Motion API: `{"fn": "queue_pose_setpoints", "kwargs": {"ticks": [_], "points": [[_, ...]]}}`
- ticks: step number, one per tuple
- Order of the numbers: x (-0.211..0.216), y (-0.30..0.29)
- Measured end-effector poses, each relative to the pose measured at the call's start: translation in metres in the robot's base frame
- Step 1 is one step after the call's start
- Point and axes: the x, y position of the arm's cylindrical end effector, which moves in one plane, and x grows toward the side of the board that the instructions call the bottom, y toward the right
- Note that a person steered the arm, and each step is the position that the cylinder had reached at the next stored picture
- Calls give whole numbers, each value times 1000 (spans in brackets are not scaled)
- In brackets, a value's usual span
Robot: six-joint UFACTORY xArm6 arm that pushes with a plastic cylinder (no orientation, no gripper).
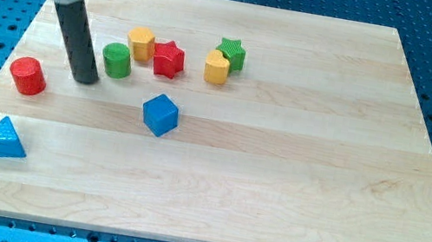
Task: Put the triangle underneath the red circle
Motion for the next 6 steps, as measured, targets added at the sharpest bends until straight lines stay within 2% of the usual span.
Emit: {"fn": "queue_pose_setpoints", "kwargs": {"ticks": [1, 2, 3, 4, 6], "points": [[3, -43], [32, -48], [45, -30], [105, 16], [149, 2]]}}
